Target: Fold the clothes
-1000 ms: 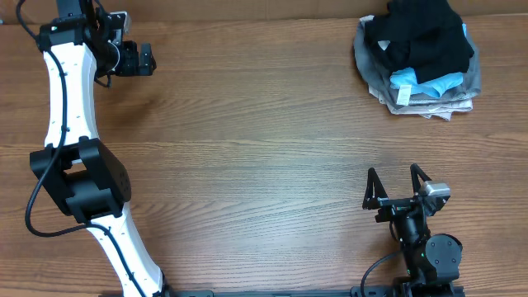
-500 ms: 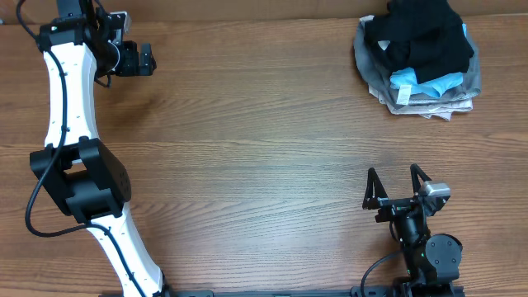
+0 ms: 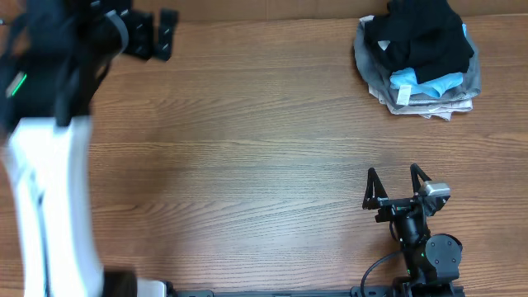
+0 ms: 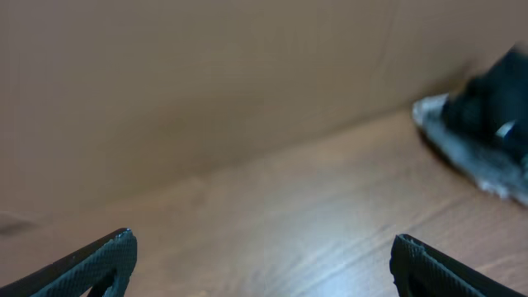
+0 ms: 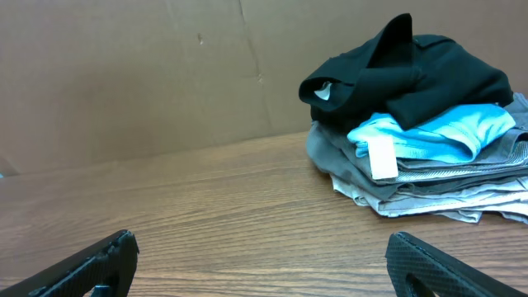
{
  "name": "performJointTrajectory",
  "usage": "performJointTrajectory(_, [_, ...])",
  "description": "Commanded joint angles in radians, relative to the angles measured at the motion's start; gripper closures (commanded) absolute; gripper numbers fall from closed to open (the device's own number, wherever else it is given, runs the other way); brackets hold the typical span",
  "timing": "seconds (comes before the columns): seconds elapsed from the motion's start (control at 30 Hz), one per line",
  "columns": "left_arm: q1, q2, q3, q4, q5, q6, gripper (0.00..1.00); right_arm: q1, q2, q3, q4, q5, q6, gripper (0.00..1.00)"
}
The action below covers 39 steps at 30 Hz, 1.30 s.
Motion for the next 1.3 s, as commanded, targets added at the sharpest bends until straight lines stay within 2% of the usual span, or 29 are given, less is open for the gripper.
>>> performJointTrajectory(0.0, [0.015, -0.116, -0.001, -0.006, -0.044, 0.041, 0.0, 0.005, -0.012, -0.011, 0.003, 0.013, 0.005, 0.0])
performJointTrajectory(0.1, [0.015, -0.223, -0.081, 0.051, -0.043, 0.055, 0.0, 0.005, -0.012, -0.011, 0.003, 0.013, 0.004, 0.0])
performJointTrajectory(0.2, [0.016, -0.354, -0.287, 0.203, -0.04, 0.054, 0.0, 0.005, -0.012, -0.011, 0.003, 0.013, 0.005, 0.0])
performJointTrajectory(0.4, [0.02, -0.676, -0.88, 0.632, -0.004, 0.046, 0.0, 0.005, -0.012, -0.011, 0.003, 0.013, 0.004, 0.0])
performJointTrajectory(0.47, [0.029, -0.822, -1.148, 0.826, 0.016, 0.046, 0.0, 0.005, -0.012, -0.011, 0.003, 0.013, 0.005, 0.0])
performJointTrajectory(0.57, [0.034, -0.975, -1.422, 1.029, 0.058, 0.045, 0.0, 0.005, -0.012, -0.011, 0.003, 0.013, 0.004, 0.0])
performJointTrajectory(0.67, [0.034, -1.116, -1.651, 1.161, 0.103, 0.046, 0.0, 0.005, -0.012, -0.011, 0.003, 0.013, 0.004, 0.0])
performJointTrajectory(0.8, [0.034, -1.277, -1.879, 1.254, 0.097, 0.047, 0.0, 0.005, -0.012, -0.011, 0.003, 0.013, 0.004, 0.0])
performJointTrajectory(0.93, [0.037, -1.395, -2.03, 1.284, 0.095, 0.047, 0.0, 0.005, -0.012, -0.011, 0.003, 0.013, 0.005, 0.0])
performJointTrajectory(1.13, [0.047, -1.504, -2.155, 1.292, 0.095, 0.047, 0.0, 0.005, -0.012, -0.011, 0.003, 0.013, 0.005, 0.0])
performJointTrajectory(1.27, [0.047, -1.537, -2.173, 1.267, 0.092, 0.047, 0.0, 0.005, -0.012, -0.011, 0.003, 0.013, 0.005, 0.0])
